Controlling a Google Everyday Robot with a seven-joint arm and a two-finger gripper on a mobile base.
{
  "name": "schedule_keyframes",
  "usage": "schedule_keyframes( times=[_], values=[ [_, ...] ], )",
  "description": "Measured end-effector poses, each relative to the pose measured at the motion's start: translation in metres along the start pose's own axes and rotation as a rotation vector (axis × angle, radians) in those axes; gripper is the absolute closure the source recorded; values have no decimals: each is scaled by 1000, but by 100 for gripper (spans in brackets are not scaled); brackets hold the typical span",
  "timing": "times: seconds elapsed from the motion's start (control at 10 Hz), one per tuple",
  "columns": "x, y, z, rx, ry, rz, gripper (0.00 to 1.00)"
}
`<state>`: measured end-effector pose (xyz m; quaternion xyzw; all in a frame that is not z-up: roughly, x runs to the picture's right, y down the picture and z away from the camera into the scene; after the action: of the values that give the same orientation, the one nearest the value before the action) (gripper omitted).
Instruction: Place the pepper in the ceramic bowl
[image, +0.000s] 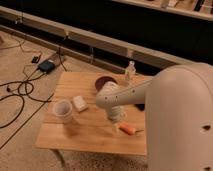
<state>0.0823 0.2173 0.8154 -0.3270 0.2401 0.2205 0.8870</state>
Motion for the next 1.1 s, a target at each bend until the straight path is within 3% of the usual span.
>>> schedule_keyframes(
  times=[0.4, 0.5, 0.6, 1.0, 1.1],
  values=[
    [-3, 3, 19, -30, 57, -30, 35],
    [-3, 2, 21, -36, 65, -32, 39],
    [-3, 1, 22, -40, 69, -32, 46],
    [-8, -6, 15, -58, 53, -17, 91],
    [-9, -8, 12, -58, 44, -14, 97]
  ],
)
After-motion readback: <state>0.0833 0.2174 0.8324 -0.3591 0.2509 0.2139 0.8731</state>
